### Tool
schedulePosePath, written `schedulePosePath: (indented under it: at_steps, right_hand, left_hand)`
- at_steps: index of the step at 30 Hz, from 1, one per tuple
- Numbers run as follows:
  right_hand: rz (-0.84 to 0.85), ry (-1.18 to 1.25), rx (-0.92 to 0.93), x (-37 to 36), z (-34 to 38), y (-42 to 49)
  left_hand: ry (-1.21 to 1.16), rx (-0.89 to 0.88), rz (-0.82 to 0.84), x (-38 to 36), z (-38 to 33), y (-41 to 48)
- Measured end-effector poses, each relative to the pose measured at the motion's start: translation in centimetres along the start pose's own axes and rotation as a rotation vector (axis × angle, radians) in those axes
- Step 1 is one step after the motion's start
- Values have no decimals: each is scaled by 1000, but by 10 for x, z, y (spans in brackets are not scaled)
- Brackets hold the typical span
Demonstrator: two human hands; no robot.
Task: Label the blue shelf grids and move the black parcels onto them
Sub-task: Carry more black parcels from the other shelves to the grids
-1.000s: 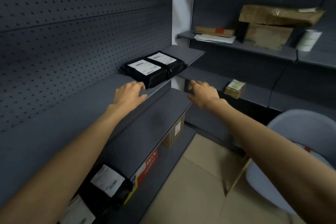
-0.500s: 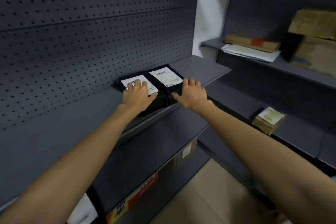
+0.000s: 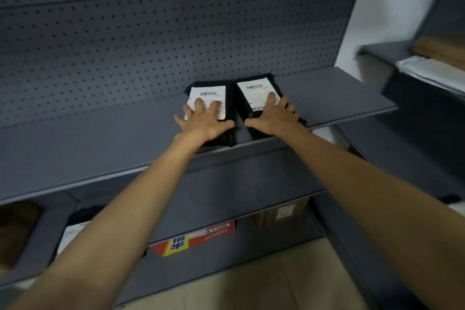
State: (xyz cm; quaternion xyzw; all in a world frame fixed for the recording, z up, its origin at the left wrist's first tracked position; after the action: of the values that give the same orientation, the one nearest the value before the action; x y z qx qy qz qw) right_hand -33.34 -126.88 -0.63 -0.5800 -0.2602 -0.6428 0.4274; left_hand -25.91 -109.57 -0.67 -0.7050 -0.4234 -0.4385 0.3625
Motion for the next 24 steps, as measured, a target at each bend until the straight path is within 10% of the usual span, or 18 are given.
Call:
schedulePosePath:
  at_steps: [9, 24]
  right_hand:
    - [-115, -21, -25, -4, 0, 17]
    - [-506, 275, 241, 12, 47, -54]
  left_hand:
    - [-244, 231, 28, 2, 65, -20]
    - [-388, 142, -741, 33, 111, -128]
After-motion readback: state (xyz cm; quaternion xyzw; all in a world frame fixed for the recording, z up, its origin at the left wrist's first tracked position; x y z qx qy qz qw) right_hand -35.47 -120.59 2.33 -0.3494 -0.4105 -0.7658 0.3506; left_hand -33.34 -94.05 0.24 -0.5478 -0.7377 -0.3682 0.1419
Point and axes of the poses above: each hand's wrist, its own y-axis towards the middle knuckle, its own x-axis out of the back of the hand, z = x × y, the point moved 8 cm from there along y, towards the middle knuckle, and after that the axes turned 6 degrees about -y, right-handed, at the moved point
